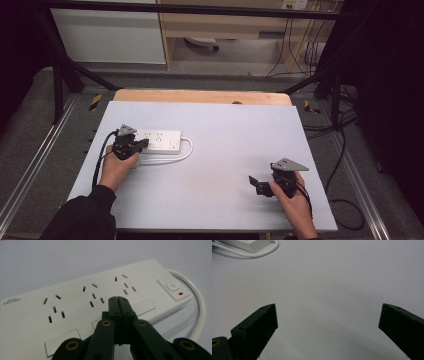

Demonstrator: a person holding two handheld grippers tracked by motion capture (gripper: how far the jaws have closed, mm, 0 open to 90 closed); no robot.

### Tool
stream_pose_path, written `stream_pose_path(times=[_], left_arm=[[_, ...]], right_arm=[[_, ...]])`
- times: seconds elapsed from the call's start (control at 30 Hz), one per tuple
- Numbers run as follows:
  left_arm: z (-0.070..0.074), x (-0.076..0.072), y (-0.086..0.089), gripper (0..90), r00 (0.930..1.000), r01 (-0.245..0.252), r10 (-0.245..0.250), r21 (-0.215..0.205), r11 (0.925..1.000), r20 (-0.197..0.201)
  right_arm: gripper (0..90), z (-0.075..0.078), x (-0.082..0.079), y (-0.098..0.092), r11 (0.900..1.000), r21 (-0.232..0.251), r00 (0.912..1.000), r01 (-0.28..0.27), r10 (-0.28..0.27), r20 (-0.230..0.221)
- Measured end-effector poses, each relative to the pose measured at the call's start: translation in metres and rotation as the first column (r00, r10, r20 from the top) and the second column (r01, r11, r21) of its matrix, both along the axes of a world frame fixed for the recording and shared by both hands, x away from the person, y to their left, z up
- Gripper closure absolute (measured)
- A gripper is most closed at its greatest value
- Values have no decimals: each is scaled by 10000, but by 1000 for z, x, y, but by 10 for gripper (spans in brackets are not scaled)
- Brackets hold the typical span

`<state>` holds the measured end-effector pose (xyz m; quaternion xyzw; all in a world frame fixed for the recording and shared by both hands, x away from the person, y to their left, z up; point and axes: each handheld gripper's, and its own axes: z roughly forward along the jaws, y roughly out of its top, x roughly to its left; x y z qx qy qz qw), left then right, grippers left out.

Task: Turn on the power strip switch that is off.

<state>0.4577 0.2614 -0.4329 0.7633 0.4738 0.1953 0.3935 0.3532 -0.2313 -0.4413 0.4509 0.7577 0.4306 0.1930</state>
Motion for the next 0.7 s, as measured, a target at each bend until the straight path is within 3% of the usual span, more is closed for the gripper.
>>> stream_pose_path(times=[0.53,0.63,0.7], left_arm=[[0,1,0,900,10000,-62,62,53,10000,-18],[-2,0,-4,900,9997,255,-254,51,9997,-47],[-1,-1,-8,900,9995,318,-321,367,9988,74]], right_arm=[[27,0,0,0,10000,9,10000,-9,9,-10],[27,0,0,0,10000,8,10000,-6,6,10],[27,0,0,0,10000,7,10000,1,-1,-9]])
